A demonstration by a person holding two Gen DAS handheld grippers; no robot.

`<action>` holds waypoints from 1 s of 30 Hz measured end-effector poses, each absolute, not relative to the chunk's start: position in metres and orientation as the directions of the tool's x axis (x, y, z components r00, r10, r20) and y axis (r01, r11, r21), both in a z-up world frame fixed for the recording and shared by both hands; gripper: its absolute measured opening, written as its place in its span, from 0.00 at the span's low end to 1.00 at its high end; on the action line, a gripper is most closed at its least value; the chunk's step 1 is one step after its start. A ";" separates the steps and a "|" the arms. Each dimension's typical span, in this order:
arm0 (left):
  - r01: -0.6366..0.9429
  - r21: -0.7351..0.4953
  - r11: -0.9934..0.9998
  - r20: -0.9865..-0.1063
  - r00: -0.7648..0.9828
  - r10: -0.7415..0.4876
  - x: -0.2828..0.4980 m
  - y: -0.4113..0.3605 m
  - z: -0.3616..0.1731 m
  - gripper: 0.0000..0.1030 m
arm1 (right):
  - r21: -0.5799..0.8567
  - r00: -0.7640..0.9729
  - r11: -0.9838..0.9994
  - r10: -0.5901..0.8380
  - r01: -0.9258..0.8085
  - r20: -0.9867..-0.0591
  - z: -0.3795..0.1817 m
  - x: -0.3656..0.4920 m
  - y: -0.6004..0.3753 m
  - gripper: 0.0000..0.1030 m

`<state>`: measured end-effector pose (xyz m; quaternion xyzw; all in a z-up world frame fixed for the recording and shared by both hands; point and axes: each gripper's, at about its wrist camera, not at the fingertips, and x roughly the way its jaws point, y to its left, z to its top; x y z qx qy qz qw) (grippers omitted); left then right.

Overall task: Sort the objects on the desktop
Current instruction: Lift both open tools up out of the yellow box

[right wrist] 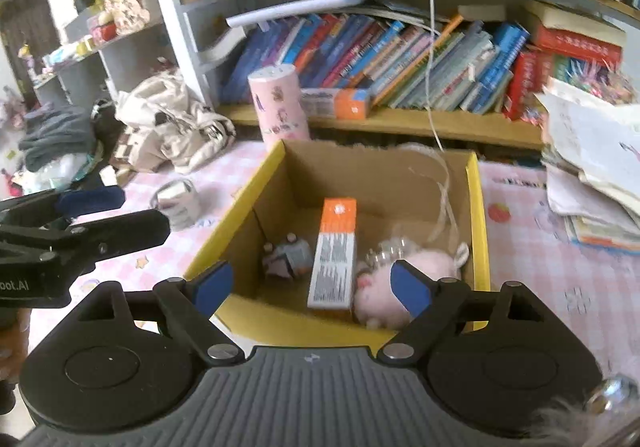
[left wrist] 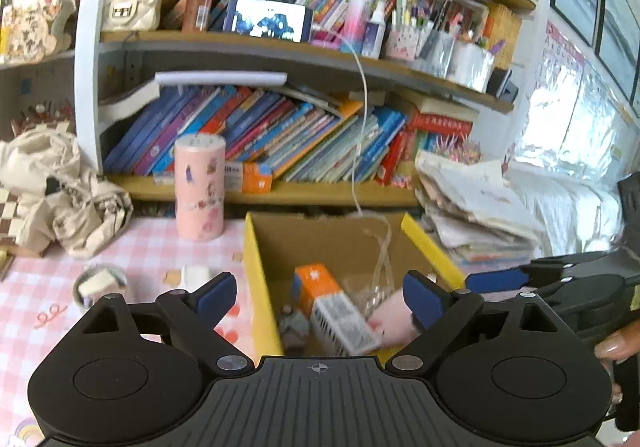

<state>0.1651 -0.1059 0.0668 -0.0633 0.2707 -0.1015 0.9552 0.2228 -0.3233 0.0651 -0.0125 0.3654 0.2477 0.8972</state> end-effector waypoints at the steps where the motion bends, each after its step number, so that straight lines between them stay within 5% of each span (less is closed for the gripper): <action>1: 0.161 -0.178 0.971 -0.514 0.826 -0.231 0.162 -0.103 0.063 0.90 | 0.152 0.614 0.883 0.423 -0.443 -0.667 0.063 0.218 -0.322 0.83; 20: 0.141 -0.150 0.979 -0.598 0.775 -0.203 0.111 -0.031 0.029 0.91 | 0.015 0.673 0.956 0.218 -0.294 -0.707 0.014 0.135 -0.256 0.88; 30: 0.206 0.042 0.978 -0.580 0.802 -0.145 0.079 -0.019 0.026 0.94 | -0.013 0.693 0.968 0.169 -0.250 -0.701 0.006 0.105 -0.220 0.92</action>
